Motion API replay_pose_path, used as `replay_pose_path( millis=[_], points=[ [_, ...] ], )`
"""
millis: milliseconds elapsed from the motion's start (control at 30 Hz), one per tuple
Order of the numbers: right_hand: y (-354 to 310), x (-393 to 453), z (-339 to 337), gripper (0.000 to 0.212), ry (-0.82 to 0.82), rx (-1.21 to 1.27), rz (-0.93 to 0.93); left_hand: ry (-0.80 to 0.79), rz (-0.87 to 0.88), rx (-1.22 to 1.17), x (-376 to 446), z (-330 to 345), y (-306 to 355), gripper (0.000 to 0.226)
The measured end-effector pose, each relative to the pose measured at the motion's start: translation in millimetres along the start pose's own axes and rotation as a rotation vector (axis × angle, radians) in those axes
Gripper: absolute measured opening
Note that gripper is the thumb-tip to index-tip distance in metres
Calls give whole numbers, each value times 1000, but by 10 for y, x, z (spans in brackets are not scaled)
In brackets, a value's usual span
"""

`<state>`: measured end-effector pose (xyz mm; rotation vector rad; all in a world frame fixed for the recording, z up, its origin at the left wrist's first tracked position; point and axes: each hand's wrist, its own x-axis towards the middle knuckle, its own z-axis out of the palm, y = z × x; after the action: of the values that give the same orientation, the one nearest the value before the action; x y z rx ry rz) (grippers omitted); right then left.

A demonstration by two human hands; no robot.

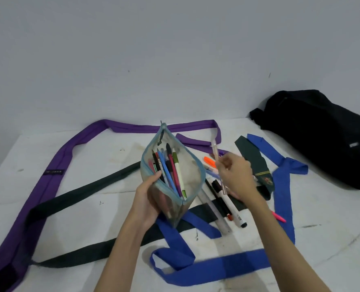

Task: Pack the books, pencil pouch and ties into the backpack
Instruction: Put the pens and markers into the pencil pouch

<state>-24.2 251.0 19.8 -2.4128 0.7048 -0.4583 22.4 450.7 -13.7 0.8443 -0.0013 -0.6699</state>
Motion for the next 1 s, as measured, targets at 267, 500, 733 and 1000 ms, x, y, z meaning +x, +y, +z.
replay_pose_path(
  millis=[267,500,733,1000],
  points=[
    [-746,-233,-256,40,-21,558,-270,45,39,-29,50,-45,-78,35],
    [-800,-222,49,45,-296,93,-359,9,66,-9,67,-75,-108,41],
    [-406,-84,-144,10,-34,358,-255,15,74,72,105,-102,-98,44],
    [20,-12,260,35,-524,-443,-43,14,89,13,125,-136,-63,40]
  ],
)
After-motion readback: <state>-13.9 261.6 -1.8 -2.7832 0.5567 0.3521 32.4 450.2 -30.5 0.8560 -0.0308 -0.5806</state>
